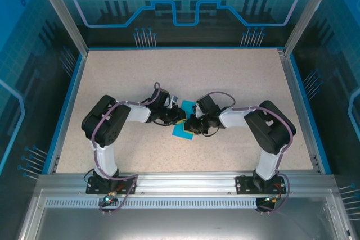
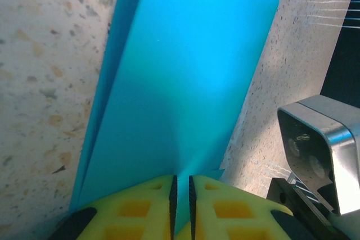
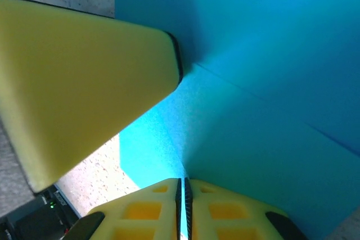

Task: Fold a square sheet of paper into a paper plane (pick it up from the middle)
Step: Fold the triangle a second time at the center of the table.

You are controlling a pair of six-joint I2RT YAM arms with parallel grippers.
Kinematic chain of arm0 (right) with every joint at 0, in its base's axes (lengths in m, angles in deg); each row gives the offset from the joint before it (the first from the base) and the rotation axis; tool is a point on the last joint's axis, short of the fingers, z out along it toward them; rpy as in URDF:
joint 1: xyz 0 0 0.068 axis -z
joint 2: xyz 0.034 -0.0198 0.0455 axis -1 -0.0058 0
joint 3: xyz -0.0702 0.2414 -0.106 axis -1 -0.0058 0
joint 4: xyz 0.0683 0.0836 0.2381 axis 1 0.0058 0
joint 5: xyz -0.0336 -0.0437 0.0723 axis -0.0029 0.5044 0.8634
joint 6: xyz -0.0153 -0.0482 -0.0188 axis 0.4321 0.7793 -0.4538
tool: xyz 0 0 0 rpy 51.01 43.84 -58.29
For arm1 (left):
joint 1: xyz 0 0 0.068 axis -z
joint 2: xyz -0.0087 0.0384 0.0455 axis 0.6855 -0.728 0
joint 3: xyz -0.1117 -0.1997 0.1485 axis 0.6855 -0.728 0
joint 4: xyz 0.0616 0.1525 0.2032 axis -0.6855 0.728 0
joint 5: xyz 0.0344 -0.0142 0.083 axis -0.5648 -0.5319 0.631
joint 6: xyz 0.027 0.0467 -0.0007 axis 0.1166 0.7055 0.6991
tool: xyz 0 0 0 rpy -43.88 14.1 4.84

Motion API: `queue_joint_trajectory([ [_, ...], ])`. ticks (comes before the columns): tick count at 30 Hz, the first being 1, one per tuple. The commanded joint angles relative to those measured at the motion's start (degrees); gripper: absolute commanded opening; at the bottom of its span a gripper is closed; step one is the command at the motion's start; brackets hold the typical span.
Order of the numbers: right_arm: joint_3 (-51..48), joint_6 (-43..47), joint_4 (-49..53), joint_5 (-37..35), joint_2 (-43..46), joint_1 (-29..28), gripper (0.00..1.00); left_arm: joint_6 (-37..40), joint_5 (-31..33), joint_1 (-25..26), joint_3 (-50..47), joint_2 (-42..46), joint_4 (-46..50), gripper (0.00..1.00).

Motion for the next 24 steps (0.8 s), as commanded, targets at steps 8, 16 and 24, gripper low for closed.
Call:
queue_joint_trajectory([
  [8,-8.70,3.08,3.85,1.89,5.77,-1.61,0.15,-1.11,2.96,-0.22,-1.46,-3.27,2.07,0.17],
  [16,-11.35,4.27,7.99,0.71,10.17,-1.26,0.15,-1.17,2.74,-0.19,-1.55,-3.11,1.93,0.17],
  [24,-8.22,0.66,-0.29,-0.28,13.96,-0.99,0.16,-1.68,2.27,-0.19,-1.55,-2.31,1.53,0.18],
])
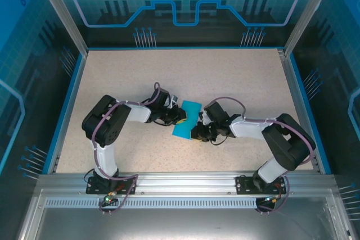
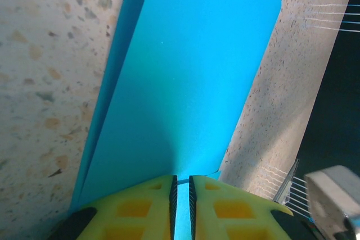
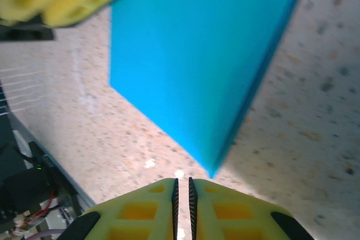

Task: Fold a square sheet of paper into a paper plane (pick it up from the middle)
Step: Fold the triangle a second time at the center of the table.

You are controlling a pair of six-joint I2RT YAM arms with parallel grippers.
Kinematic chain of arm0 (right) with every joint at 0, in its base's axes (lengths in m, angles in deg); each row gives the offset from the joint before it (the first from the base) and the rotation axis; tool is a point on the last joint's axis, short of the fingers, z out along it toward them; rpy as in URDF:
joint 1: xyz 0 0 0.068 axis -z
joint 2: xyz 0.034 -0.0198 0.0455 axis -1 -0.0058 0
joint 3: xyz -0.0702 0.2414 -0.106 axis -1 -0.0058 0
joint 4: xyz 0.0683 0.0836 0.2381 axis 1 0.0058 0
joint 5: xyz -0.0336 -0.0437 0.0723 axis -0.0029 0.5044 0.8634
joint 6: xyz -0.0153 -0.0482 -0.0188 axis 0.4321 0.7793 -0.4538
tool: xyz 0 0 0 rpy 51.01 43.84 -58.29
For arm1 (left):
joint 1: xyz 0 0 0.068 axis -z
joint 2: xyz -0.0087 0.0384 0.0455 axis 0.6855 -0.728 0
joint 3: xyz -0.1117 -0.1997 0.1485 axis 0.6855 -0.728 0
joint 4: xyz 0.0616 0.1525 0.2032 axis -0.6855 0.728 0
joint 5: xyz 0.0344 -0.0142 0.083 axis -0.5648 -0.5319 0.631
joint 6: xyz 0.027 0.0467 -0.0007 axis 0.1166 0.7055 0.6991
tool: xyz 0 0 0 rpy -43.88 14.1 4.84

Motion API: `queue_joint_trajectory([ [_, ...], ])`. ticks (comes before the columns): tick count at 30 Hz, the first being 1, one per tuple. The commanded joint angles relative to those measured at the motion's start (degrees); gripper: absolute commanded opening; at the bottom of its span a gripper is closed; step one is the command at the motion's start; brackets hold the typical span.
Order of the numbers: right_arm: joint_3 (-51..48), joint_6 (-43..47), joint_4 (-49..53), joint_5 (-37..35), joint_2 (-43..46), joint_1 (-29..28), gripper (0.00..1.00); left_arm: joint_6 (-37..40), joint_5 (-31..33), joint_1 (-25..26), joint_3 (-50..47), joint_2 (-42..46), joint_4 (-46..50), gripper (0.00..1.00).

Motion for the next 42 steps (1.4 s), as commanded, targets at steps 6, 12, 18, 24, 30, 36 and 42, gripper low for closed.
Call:
queue_joint_trajectory([
  [6,5.13,-1.67,-1.80,-0.39,-7.03,-0.35,0.14,-0.71,2.10,-0.16,-1.10,-2.09,2.30,0.18],
  [12,1.37,-1.40,-3.16,-0.48,-9.78,-0.42,0.11,-0.37,1.59,-0.13,-0.23,-1.44,2.94,0.18],
  [18,-2.17,-1.64,-4.31,-1.46,-9.60,-0.21,0.09,0.11,0.10,-0.73,1.57,2.40,4.87,0.23],
  [24,-1.22,-2.87,-6.72,-1.07,-10.81,-0.35,0.07,4.09,0.01,-0.59,1.52,9.99,12.78,0.18],
  [30,-1.26,-3.20,-6.07,-2.00,-9.98,-0.43,0.06,0.78,0.26,1.85,-2.77,11.06,10.66,0.10],
  [36,-1.39,-3.20,-5.87,-2.08,-9.67,-0.40,0.06,-2.95,2.57,4.04,-3.55,7.45,10.19,0.02],
  [42,-1.35,-3.10,-5.81,-2.09,-9.72,-0.43,0.06,-5.15,2.30,5.52,-3.82,5.30,6.83,0.00],
])
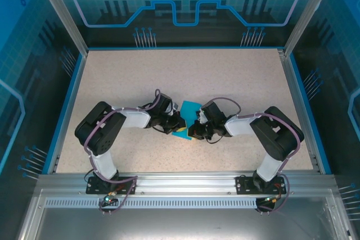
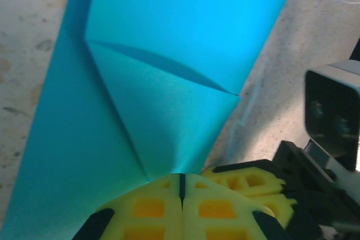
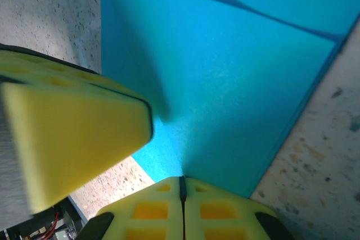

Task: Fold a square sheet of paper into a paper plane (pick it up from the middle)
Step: Fold the triangle a second time at the center of the table.

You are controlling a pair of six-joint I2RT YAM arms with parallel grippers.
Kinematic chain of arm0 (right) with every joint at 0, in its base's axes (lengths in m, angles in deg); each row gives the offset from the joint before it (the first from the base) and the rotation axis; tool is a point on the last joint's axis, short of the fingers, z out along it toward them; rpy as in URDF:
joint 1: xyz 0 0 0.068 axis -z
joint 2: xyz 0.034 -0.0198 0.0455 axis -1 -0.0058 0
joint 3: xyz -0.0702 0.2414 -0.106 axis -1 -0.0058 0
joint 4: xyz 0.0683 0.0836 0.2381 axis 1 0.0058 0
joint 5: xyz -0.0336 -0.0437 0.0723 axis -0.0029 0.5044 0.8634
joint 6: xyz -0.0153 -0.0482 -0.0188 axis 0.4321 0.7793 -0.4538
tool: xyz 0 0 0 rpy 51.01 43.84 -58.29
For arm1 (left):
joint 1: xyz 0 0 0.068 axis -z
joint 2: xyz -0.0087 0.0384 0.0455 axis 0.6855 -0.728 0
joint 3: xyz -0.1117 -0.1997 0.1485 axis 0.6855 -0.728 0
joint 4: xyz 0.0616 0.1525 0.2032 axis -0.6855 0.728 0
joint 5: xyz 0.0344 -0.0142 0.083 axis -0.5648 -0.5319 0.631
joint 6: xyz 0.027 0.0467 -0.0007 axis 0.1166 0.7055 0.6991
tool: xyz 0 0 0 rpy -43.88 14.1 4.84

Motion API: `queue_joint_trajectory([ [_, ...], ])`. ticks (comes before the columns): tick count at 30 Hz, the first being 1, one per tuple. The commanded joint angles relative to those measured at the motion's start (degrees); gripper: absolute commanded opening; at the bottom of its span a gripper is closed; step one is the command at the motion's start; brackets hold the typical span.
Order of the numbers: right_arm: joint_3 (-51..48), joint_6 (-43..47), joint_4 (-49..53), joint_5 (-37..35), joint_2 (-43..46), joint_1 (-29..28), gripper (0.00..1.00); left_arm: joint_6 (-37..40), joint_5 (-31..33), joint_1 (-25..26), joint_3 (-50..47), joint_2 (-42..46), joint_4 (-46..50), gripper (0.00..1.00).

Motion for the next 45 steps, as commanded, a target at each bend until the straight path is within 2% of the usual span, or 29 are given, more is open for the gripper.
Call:
queue_joint_trajectory([
  [1,-1.39,-0.52,4.43,-2.42,-1.65,-0.47,0.06,-1.73,0.81,1.04,-0.20,-1.26,-1.32,0.00],
  [4,-1.44,-0.58,4.23,-2.35,-1.72,-0.47,0.06,-1.65,0.80,1.05,-0.24,-2.12,-1.63,0.00],
  [14,-1.87,0.51,6.51,-3.10,-0.84,-0.35,0.06,-0.37,8.96,-0.81,1.07,-2.98,6.67,0.00],
  [27,-2.80,1.21,6.69,-2.75,-0.44,-0.28,0.06,0.93,6.40,-7.31,4.37,-5.04,4.91,0.02],
  [37,-2.10,1.59,6.24,-1.55,-1.21,-0.21,0.06,1.95,5.16,-10.06,4.49,-5.17,3.36,0.05],
  [45,-1.26,2.14,6.58,-0.62,-1.32,-0.16,0.07,4.17,4.47,-11.42,7.86,-4.56,5.93,0.09],
])
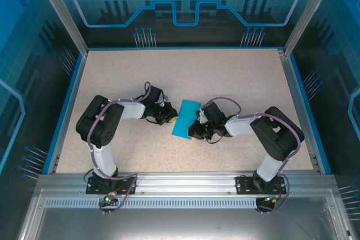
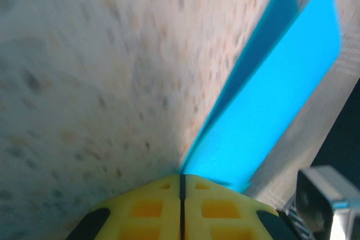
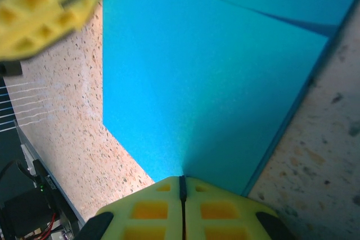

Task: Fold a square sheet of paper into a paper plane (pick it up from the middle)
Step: Fold the triangle a second time at the center of the table.

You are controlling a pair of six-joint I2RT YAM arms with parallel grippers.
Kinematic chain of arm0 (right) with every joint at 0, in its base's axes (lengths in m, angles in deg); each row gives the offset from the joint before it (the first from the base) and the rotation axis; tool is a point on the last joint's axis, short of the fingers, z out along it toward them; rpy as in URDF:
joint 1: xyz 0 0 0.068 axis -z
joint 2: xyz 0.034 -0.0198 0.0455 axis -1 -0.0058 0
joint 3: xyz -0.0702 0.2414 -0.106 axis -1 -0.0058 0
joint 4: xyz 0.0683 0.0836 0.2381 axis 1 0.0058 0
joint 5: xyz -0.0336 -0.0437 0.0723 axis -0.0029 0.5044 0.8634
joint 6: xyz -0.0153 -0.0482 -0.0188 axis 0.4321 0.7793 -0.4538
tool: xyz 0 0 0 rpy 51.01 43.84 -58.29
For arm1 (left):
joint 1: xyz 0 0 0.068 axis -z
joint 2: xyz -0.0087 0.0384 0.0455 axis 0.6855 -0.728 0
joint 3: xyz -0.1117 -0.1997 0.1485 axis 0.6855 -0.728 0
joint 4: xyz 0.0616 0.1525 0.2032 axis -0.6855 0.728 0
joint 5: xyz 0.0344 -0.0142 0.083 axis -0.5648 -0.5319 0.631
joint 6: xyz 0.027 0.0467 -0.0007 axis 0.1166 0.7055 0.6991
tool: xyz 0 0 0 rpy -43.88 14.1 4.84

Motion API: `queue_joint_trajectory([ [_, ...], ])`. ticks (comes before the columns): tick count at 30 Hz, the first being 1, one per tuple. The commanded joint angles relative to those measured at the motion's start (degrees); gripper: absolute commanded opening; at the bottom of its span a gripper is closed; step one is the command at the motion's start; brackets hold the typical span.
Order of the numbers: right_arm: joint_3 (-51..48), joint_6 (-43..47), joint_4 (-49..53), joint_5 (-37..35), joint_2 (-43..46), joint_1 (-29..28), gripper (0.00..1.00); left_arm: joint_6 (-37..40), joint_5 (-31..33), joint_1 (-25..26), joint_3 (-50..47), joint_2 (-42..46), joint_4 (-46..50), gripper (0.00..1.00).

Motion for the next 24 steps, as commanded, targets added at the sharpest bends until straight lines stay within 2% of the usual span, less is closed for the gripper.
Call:
queue_joint_trajectory([
  [1,-0.94,1.37,6.90,-0.21,-1.54,-0.23,0.07,2.37,2.88,-1.44,2.76,-0.70,2.25,0.10],
  [9,0.18,1.31,7.03,0.05,-1.62,-0.32,0.08,2.41,-1.20,-1.07,1.50,4.74,-0.13,0.15],
  [14,0.87,1.20,6.90,-0.03,-1.68,-0.31,0.09,3.89,-5.18,1.57,1.15,6.83,-0.81,0.16],
  [18,1.28,1.06,6.93,-0.04,-1.69,-0.29,0.09,5.52,-5.72,3.68,2.43,4.30,0.27,0.16],
  [24,0.66,0.95,5.88,0.53,-0.62,-0.25,0.11,4.25,-5.75,4.05,3.67,-1.88,-2.07,0.15],
])
